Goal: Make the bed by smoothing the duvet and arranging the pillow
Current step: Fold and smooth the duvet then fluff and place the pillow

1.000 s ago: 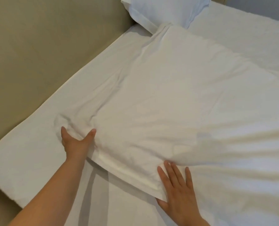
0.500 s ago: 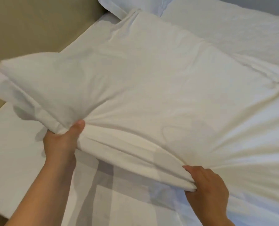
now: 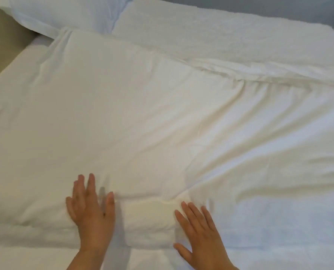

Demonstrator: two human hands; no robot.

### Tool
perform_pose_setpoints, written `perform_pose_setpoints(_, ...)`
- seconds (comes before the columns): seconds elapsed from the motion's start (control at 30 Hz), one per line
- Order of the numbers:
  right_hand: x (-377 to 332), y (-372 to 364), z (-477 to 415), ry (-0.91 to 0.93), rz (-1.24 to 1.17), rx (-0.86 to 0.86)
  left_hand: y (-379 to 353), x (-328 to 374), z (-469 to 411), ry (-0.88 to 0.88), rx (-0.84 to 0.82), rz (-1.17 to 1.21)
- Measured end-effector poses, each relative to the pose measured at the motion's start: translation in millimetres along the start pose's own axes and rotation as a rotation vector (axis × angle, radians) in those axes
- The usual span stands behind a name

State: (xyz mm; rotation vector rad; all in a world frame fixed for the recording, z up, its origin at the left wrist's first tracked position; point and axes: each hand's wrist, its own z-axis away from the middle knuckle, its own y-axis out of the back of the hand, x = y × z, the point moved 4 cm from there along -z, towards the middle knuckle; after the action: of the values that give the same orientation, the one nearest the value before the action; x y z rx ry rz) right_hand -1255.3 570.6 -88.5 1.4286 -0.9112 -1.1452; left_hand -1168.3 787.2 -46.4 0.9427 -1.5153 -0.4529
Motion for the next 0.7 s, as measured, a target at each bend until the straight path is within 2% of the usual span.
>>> perform_pose_setpoints(0.07, 29.9, 6.2, 17.4, -0.051, 0.022, 0.072, -36.1, 37.8, 10.2, -0.242, -0.169, -0.034)
perform_pose_setpoints(0.17, 86.6, 12.9, 42.3, -0.176, 0.052, 0.094, -86.6, 87.9, 41.4, -0.435, -0.359, -0.097)
perform_pose_setpoints(0.23, 128.9, 17.3, 57.6, -0.228, 0.094, 0.136, -118.2, 117.5, 66.1, -0.485, -0.422, -0.118)
perform_pose_setpoints(0.37, 231.3, 19.2, 106.4, -0.252, 0.124, 0.161, -185.9, 191.6, 124.6, -0.581, -0.433, -0.224)
perform_pose_setpoints(0.5, 377.6, 44.5, 198.3, -0.39, 0.106, 0.175, -252.9, 254.2, 187.2, -0.447, -0.382, -0.34)
perform_pose_setpoints(0.53, 415.3, 51.2, 229.0, -0.477, 0.09, 0.123, -265.7, 266.6, 197.9, -0.399, -0.381, -0.389)
perform_pose_setpoints(0.6, 479.1, 74.3, 292.9, -0.761, 0.135, -0.08, -281.3, 288.3, 214.4, -0.292, -0.387, -0.465)
perform_pose_setpoints(0.67, 523.4, 102.7, 349.2, -1.129, 0.165, -0.181, -290.3, 307.9, 229.4, -0.284, -0.392, -0.468)
perform_pose_setpoints(0.7, 533.1, 112.5, 361.0, -1.228, 0.144, -0.214, -294.5, 317.0, 236.3, -0.309, -0.381, -0.464)
